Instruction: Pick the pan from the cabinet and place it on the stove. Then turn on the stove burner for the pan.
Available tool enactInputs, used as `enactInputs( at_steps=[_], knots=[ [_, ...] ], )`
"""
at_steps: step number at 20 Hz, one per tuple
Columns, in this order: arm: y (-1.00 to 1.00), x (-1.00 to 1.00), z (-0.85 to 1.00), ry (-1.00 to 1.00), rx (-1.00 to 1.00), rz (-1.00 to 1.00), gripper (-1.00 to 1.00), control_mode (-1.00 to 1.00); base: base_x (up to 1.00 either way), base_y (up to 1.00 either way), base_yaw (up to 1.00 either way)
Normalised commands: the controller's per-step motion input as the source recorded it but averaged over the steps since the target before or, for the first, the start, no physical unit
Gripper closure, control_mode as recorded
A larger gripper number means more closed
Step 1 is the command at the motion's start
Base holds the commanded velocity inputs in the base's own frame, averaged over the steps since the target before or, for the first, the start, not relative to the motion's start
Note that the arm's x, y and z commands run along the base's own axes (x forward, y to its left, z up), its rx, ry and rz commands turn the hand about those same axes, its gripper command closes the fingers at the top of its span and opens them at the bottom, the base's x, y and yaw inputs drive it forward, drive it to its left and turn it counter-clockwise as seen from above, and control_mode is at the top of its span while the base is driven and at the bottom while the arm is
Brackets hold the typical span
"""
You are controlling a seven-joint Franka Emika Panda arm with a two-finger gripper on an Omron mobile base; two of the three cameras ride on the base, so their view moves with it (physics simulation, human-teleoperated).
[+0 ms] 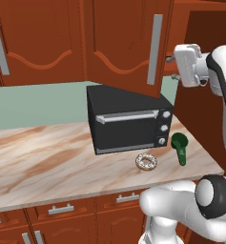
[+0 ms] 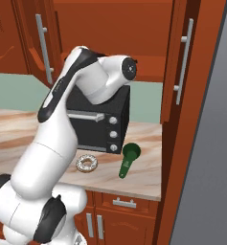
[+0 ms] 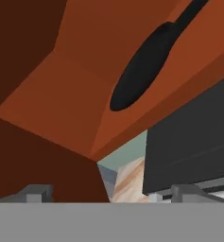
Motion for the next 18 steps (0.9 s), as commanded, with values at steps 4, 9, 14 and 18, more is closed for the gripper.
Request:
enactInputs(
  at_steps=[4, 9, 14, 18],
  knots=[
    [0.40, 0.03, -0.04, 0.14, 0.06, 0.02, -1.00, -1.00, 0.00, 0.00, 0.00],
    [0.55, 0.02, -0.04, 0.14, 0.04, 0.00, -1.00, -1.00, 0.00, 0.00, 0.00],
    [0.63, -0.32, 0.00, 0.08, 0.00, 0.01, -1.00, -1.00, 0.00, 0.00, 0.00],
    [0.63, -0.86, -0.01, 0.00, 0.00, 0.04, -1.00, -1.00, 0.00, 0.00, 0.00]
  ],
)
